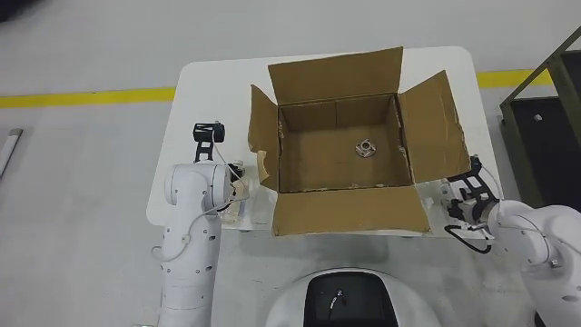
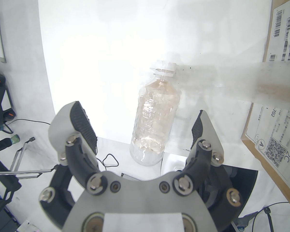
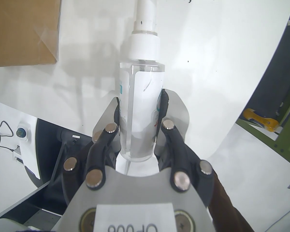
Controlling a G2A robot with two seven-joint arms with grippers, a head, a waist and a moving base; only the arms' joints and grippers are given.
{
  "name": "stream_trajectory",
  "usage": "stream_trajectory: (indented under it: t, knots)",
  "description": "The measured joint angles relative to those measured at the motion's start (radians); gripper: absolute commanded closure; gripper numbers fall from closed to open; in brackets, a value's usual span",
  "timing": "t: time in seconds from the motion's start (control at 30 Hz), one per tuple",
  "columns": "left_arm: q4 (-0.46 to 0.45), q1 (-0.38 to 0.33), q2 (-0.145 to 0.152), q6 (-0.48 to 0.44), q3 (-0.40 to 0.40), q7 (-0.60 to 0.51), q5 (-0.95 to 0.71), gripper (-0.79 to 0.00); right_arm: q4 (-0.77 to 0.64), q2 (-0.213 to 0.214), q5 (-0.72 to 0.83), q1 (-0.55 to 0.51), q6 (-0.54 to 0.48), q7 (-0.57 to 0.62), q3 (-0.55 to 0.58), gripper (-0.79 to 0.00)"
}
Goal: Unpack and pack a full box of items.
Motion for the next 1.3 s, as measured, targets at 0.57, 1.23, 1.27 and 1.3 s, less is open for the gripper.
stream_trajectory:
  t: [0.57, 1.23, 1.27, 1.3]
  knots:
    - [0.000, 0.000, 0.000, 0.000, 0.000, 0.000, 0.000, -0.785, -0.098, 0.011, 0.069, 0.053, 0.096, 0.000, 0.105, -0.336]
    - [0.000, 0.000, 0.000, 0.000, 0.000, 0.000, 0.000, -0.785, -0.260, 0.022, 0.180, 0.477, 0.068, -0.019, -0.151, 0.000]
    - [0.000, 0.000, 0.000, 0.000, 0.000, 0.000, 0.000, -0.785, -0.246, 0.020, 0.162, 0.487, 0.068, -0.014, -0.195, 0.000]
    - [0.000, 0.000, 0.000, 0.000, 0.000, 0.000, 0.000, -0.785, -0.230, 0.017, 0.145, 0.495, 0.074, -0.012, -0.238, 0.000]
